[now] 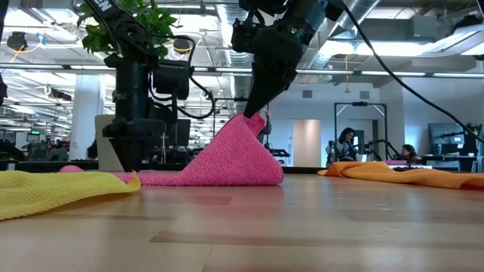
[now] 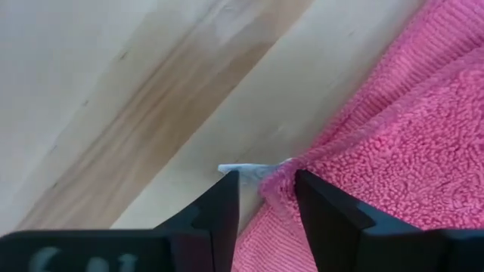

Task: Fold microfiber towels
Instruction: Fold the pink microfiber cloth

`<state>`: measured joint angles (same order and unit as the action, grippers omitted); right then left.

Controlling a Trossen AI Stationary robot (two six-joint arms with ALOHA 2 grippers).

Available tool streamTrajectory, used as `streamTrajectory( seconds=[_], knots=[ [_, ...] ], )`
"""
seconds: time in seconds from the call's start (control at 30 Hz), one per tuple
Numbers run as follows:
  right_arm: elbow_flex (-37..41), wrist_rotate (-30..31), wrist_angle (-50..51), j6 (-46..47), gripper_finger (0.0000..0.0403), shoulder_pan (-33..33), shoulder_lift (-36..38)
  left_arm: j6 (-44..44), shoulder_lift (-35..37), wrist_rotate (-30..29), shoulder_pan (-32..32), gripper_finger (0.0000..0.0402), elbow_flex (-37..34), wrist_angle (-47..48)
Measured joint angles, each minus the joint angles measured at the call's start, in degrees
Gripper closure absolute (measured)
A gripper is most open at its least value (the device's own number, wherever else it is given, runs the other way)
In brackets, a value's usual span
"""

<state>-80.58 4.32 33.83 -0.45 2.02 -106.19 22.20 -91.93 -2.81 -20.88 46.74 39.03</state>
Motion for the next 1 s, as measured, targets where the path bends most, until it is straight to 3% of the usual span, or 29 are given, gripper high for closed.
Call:
streamTrajectory(
  seconds=[0.23, 0.63, 0.8, 1.0],
  knots=[
    [0.0, 0.0, 0.0, 0.0, 0.04, 0.0, 0.0, -1.1, -0.5, 1.7, 0.0, 0.033, 0.4, 0.1],
    [0.0, 0.0, 0.0, 0.0, 0.04, 0.0, 0.0, -5.1, -0.7, -1.0, 0.0, 0.0394, 5.3, 3.5],
    [0.0, 0.0, 0.0, 0.1, 0.04, -0.3, 0.0, -5.1, -0.7, -2.2, 0.0, 0.0399, 6.0, 5.3],
    [0.0, 0.0, 0.0, 0.5, 0.04, -1.0, 0.0, -5.1, -0.7, -2.2, 0.0, 0.0377, 6.1, 5.1]
  ],
)
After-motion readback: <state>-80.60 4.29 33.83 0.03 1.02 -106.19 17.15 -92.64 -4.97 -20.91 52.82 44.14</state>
